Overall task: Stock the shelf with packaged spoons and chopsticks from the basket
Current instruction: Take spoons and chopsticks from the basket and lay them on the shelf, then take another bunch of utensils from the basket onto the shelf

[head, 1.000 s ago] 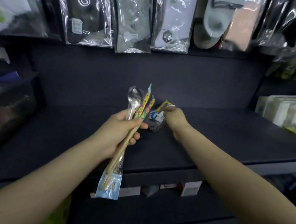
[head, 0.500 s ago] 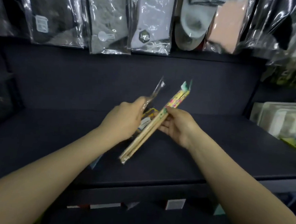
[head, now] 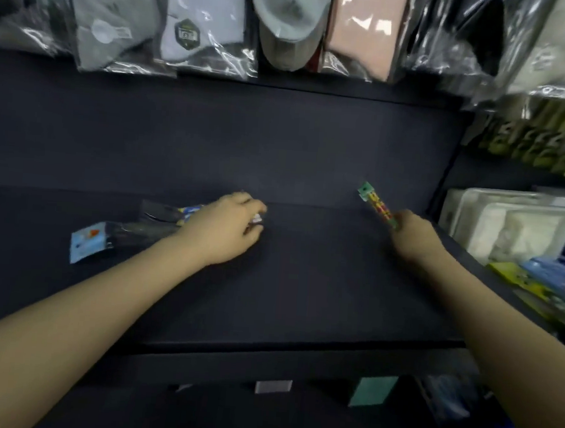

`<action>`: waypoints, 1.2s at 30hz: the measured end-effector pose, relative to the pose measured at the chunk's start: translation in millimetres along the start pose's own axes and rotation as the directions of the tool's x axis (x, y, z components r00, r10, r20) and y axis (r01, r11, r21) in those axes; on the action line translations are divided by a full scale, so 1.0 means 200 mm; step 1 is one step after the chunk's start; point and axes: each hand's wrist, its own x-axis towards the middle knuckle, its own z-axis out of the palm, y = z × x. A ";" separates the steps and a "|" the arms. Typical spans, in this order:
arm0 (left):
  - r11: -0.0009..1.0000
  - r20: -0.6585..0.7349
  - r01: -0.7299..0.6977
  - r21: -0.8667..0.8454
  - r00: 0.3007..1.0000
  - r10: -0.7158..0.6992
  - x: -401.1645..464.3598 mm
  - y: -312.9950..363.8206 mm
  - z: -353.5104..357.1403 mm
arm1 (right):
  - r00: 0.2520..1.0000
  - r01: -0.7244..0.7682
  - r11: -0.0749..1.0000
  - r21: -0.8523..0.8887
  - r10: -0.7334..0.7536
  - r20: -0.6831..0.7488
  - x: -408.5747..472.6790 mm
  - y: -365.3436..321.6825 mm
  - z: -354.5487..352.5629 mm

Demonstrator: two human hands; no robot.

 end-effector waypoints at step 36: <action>0.267 0.384 0.949 -0.166 0.312 -0.869 -3.08 -0.76 0.12 | 0.031 0.689 0.592 0.419 -0.601 0.799 -2.53 -1.46 1.54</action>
